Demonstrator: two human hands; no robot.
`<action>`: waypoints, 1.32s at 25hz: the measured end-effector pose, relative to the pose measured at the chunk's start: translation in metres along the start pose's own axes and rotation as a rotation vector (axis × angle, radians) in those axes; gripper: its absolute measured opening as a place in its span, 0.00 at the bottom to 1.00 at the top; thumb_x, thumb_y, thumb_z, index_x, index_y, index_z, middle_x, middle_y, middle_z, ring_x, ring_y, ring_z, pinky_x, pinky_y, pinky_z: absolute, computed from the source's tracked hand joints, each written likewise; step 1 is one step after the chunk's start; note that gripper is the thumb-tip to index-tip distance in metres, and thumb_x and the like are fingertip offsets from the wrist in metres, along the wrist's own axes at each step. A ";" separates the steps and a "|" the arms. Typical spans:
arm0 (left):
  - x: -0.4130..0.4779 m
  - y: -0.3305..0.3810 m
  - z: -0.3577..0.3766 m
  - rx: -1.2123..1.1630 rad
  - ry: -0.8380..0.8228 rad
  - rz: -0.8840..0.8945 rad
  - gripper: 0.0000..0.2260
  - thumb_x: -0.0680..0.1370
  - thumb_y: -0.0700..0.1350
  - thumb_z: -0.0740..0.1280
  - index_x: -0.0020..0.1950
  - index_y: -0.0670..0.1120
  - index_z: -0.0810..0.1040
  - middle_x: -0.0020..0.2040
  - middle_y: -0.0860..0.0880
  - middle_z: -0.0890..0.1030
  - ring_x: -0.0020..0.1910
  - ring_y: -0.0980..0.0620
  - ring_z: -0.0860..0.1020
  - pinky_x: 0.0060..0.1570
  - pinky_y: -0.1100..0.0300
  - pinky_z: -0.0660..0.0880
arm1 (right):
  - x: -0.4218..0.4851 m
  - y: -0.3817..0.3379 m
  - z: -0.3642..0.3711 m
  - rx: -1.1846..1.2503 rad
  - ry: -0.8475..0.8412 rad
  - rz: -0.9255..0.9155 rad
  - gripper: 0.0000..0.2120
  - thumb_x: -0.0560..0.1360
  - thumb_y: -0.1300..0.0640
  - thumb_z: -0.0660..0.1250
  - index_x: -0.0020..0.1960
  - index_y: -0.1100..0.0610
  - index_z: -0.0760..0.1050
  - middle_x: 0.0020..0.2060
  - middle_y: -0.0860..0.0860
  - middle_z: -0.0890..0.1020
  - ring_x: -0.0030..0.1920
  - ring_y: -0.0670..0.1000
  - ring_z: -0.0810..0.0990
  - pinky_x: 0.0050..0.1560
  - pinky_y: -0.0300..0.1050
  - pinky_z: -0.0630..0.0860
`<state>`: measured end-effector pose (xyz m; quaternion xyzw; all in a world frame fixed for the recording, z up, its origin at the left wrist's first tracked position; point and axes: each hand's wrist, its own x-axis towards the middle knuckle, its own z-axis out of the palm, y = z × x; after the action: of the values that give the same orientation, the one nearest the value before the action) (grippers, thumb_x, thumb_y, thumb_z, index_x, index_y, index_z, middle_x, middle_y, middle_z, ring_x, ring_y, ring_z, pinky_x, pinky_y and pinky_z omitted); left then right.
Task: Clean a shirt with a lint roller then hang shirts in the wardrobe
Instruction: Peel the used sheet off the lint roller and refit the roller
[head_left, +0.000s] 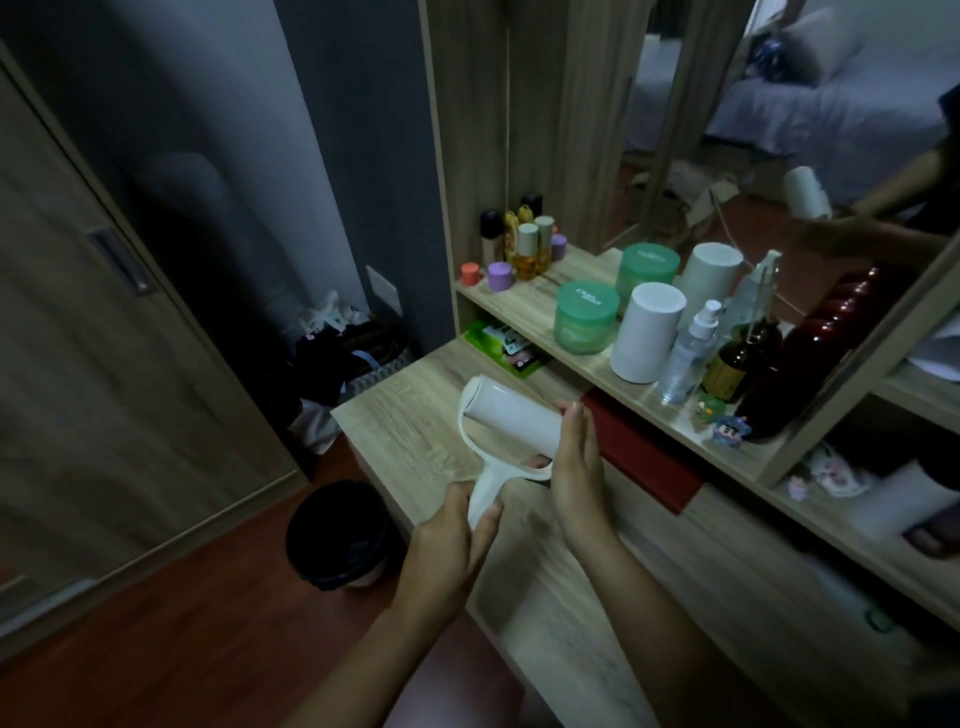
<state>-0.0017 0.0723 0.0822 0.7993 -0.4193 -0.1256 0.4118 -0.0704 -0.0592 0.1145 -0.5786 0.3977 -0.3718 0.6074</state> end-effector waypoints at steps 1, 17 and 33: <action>0.000 0.003 -0.003 0.003 0.005 0.011 0.17 0.75 0.63 0.57 0.55 0.53 0.68 0.43 0.51 0.80 0.43 0.48 0.80 0.41 0.56 0.73 | -0.002 -0.006 0.005 0.036 0.042 -0.011 0.15 0.80 0.46 0.50 0.56 0.51 0.71 0.50 0.52 0.77 0.34 0.38 0.80 0.38 0.41 0.74; 0.039 0.073 -0.057 -0.433 0.181 0.137 0.12 0.72 0.51 0.70 0.54 0.60 0.75 0.54 0.55 0.79 0.51 0.56 0.79 0.47 0.60 0.78 | 0.001 -0.041 -0.011 -0.077 0.165 -0.300 0.12 0.68 0.43 0.52 0.38 0.47 0.71 0.36 0.43 0.76 0.38 0.44 0.75 0.36 0.50 0.75; 0.023 0.093 -0.073 -0.722 0.002 0.162 0.14 0.67 0.51 0.71 0.39 0.59 0.64 0.43 0.53 0.70 0.40 0.57 0.70 0.36 0.61 0.72 | -0.021 -0.069 -0.025 -0.055 0.037 -0.207 0.12 0.70 0.49 0.52 0.40 0.51 0.72 0.39 0.47 0.76 0.41 0.48 0.76 0.31 0.47 0.74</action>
<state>-0.0005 0.0662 0.2027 0.5666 -0.4095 -0.2316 0.6764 -0.1012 -0.0537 0.1843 -0.6259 0.3572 -0.4321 0.5422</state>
